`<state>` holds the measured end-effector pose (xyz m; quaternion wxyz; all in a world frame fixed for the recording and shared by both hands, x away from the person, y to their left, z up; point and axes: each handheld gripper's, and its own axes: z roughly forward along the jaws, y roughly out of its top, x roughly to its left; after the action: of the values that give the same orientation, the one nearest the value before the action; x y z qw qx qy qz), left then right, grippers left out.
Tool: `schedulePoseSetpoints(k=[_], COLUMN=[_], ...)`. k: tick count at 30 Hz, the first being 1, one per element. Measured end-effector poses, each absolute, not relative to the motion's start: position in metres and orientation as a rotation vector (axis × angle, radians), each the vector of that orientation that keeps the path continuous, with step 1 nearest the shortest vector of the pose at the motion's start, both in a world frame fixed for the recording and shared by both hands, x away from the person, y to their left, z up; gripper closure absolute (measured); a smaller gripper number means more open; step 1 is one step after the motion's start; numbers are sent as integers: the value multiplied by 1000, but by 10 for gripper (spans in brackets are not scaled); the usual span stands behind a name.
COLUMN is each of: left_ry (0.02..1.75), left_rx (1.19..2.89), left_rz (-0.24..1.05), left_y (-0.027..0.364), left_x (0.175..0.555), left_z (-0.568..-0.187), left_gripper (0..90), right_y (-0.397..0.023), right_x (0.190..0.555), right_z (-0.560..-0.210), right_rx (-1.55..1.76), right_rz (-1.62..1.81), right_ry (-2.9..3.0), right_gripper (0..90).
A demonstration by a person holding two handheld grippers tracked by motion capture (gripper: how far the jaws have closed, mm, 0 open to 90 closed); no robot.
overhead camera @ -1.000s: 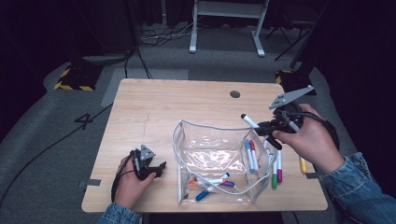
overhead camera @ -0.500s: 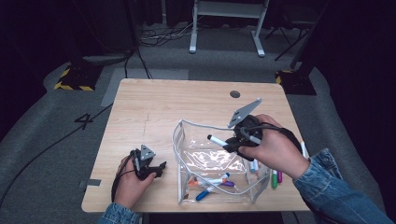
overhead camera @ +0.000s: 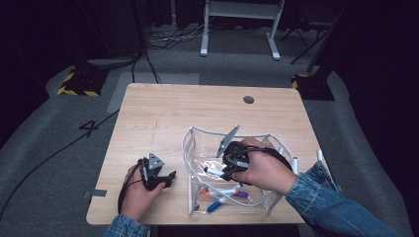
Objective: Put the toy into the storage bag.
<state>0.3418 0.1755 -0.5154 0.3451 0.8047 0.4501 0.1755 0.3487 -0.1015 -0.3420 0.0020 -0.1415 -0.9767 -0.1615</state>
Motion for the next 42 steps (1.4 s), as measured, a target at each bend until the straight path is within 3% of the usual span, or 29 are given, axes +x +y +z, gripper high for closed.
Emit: schedulePoseSetpoints(k=[21,26,31,42], left_ry=[1168,1168,1167,1168], left_rx=[2089,2089,2089,2089], left_rz=[456,456,455,456], left_y=[176,176,176,176], left_x=[342,342,342,342], left_z=[-515,-515,-515,-515], left_gripper=[291,291,291,291], right_y=[-91,-92,-96,-130], right_x=[346,346,350,361], right_z=[-396,-403,-383,-314], right_rx=[-280,-264,-324,-510], right_rz=[-202,-229,-414,-866], right_ry=[-3046,-3037,-3076,-3117], right_gripper=[767,625,519,510])
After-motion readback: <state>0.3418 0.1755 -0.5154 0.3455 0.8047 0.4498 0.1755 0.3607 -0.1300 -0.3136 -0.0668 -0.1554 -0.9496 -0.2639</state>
